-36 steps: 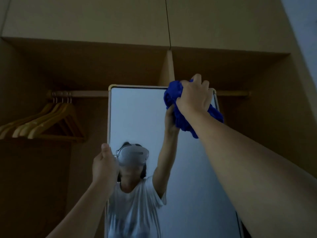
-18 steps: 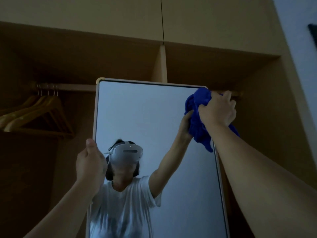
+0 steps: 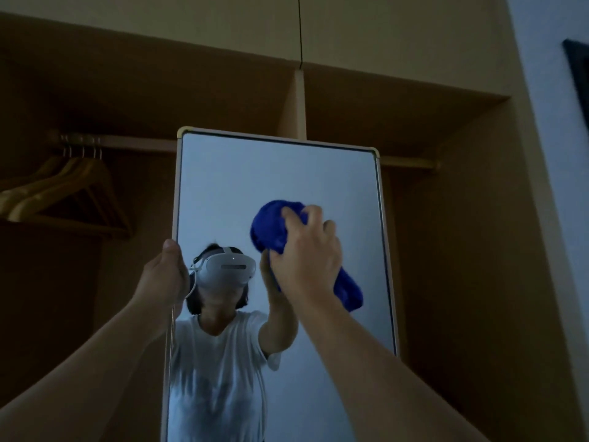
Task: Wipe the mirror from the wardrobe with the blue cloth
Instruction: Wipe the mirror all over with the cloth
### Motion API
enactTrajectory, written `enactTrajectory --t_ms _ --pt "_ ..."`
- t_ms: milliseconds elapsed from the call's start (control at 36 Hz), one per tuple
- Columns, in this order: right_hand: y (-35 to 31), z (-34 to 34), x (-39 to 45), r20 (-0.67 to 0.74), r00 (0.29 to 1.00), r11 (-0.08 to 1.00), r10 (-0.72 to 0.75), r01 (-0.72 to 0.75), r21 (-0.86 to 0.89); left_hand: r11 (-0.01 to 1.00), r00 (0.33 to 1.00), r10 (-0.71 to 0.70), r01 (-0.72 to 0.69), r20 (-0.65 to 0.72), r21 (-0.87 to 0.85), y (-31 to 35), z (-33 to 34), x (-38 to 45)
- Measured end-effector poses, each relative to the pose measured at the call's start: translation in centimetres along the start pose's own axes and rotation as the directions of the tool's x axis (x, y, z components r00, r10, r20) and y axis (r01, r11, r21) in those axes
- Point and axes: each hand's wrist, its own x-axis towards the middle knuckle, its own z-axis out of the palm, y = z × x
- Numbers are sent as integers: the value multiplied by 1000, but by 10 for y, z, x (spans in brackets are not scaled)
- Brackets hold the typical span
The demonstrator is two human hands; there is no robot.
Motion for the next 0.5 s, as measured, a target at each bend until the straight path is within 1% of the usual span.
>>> enactTrajectory --t_ms 83,139,194,250,306,361,444,500 --pt "-7 1 -26 40 996 997 -77 76 27 997 997 -70 70 35 22 -6 -8 -6" --pt "-8 2 -45 50 983 984 -178 177 8 994 994 -96 93 55 58 -15 -15 -16" --pt "-7 3 -59 68 957 958 -282 285 -36 987 985 -157 153 76 47 -28 -23 -27" --pt "-7 2 -59 85 944 946 -319 323 -32 985 991 -126 119 54 126 -38 -27 -37" --pt "-11 0 -44 94 952 956 -290 292 -10 979 995 -95 88 28 184 -43 -28 -43" --pt "-18 -2 -18 99 970 974 -224 227 -20 974 994 -110 106 7 201 -46 -28 -43" --pt "-36 -1 23 49 994 995 -96 98 -33 968 990 -142 139 -1 208 -48 -27 -44" --pt "-49 2 38 11 999 997 -53 54 -46 964 986 -169 166 -3 206 -48 -28 -45"
